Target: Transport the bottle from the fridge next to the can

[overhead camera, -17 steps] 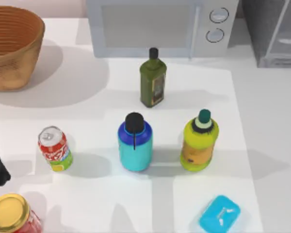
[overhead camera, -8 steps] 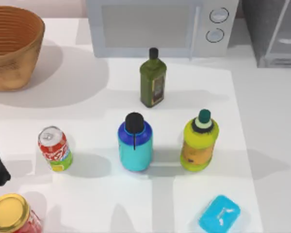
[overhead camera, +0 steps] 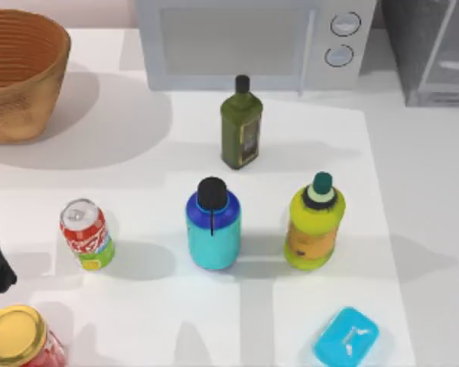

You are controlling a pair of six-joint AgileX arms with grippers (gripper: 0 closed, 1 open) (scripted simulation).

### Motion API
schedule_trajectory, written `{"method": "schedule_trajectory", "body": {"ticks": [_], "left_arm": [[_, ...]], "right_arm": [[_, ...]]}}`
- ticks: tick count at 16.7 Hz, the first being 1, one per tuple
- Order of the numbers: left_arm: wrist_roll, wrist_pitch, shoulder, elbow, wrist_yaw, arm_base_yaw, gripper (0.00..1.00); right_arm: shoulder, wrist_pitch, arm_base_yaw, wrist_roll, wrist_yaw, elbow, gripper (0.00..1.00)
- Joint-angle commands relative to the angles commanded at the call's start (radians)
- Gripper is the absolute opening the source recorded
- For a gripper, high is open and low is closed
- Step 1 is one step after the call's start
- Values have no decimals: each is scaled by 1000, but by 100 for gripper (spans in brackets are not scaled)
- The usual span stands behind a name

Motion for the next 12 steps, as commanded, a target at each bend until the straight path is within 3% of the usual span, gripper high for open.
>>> {"method": "schedule_trajectory", "body": {"ticks": [7, 12], "left_arm": [[0, 0, 0, 0, 0, 0, 100], [0, 0, 0, 0, 0, 0, 100]], "right_arm": [[0, 494, 359, 596, 81, -13, 100], [-6, 660, 489, 766, 109, -18, 100]]}}
